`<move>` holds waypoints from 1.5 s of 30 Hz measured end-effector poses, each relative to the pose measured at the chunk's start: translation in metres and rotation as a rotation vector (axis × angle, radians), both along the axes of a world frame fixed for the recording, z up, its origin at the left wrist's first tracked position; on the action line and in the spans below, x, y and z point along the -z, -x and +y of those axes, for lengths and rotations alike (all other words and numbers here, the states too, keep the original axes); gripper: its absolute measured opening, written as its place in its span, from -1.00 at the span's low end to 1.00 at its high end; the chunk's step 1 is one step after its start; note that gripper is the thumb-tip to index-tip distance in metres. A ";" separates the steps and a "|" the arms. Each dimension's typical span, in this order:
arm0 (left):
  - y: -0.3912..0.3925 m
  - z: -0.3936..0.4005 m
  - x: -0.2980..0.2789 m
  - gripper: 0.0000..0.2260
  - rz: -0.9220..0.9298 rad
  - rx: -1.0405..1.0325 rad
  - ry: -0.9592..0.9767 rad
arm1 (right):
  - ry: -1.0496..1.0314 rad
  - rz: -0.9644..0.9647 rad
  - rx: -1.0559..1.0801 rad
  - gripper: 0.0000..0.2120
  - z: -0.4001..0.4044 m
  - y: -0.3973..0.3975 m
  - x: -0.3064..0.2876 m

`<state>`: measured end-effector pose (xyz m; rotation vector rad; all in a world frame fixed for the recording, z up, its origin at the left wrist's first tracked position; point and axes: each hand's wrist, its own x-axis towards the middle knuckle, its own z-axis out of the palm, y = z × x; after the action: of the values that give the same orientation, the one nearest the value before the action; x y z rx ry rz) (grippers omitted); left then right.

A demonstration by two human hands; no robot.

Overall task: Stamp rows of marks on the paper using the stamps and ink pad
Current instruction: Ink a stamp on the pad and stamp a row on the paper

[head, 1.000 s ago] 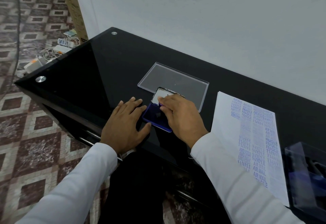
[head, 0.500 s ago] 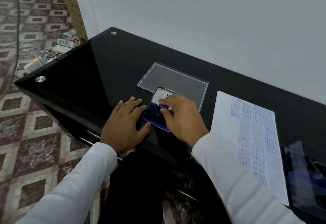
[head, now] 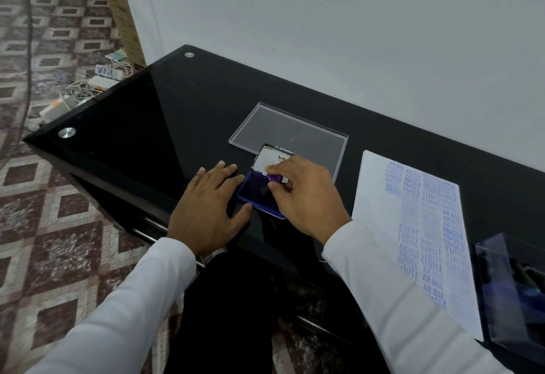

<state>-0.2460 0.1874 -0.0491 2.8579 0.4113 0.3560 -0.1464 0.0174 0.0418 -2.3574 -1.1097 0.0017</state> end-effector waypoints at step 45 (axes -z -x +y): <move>-0.111 -0.141 -0.041 -0.48 -0.100 0.303 0.171 | -0.047 -0.019 0.405 -0.70 -0.159 -0.066 -0.023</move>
<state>-0.1353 0.0462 -0.0077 2.6657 -0.0113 0.3826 -0.0806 -0.1417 0.0643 -2.5005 -0.6154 -0.1891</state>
